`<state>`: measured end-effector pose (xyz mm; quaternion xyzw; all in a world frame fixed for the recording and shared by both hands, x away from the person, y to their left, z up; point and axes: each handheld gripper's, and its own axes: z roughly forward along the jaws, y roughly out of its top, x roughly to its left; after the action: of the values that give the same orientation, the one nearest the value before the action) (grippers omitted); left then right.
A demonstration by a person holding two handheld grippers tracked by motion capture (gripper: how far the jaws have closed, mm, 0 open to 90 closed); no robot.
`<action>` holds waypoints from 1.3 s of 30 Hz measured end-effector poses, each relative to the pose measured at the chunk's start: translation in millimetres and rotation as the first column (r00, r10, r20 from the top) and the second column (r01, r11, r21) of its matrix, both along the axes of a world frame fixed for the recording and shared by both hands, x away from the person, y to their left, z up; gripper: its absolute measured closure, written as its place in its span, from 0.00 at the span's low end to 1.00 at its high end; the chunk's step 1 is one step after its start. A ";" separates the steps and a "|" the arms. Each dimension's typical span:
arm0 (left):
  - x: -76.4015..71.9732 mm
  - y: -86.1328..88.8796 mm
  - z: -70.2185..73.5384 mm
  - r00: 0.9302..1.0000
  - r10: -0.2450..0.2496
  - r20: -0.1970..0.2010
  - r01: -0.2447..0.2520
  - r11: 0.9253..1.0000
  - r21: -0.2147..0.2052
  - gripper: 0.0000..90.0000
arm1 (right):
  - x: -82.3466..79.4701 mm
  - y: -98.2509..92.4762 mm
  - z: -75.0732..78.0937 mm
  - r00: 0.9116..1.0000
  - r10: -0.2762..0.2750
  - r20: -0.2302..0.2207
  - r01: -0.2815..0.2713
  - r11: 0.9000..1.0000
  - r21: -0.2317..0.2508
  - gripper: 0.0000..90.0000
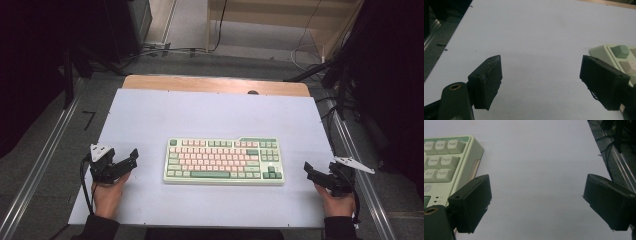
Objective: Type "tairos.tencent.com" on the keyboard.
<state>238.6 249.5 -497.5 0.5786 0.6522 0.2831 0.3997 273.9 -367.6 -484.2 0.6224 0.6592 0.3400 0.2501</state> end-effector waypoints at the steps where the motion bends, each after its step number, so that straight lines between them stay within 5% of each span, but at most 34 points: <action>1: 0.0 -0.3 -0.2 1.000 -0.005 0.002 0.005 1.000 -0.005 0.20 | 0.0 0.3 0.1 1.000 0.000 0.000 0.000 1.000 0.001 0.07; 14: -1.3 -8.3 5.5 0.997 -0.076 0.023 0.076 0.997 -0.022 0.10 | -0.1 4.3 0.3 1.000 0.017 -0.002 -0.017 1.000 -0.003 0.07; 26: 0.1 -23.7 7.1 0.996 -0.091 0.021 0.091 0.996 -0.010 0.12 | -0.8 14.9 0.5 0.999 0.054 -0.003 -0.054 0.999 -0.010 0.07; 39: 0.9 -53.8 15.8 0.983 -0.171 0.059 0.172 0.985 0.002 0.14 | -0.2 22.9 0.2 0.997 0.078 -0.006 -0.078 0.997 -0.017 0.07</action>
<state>239.5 195.6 -481.7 0.6234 0.5882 0.2638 0.4426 273.7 -344.7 -484.0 0.5949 0.6866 0.3423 0.2400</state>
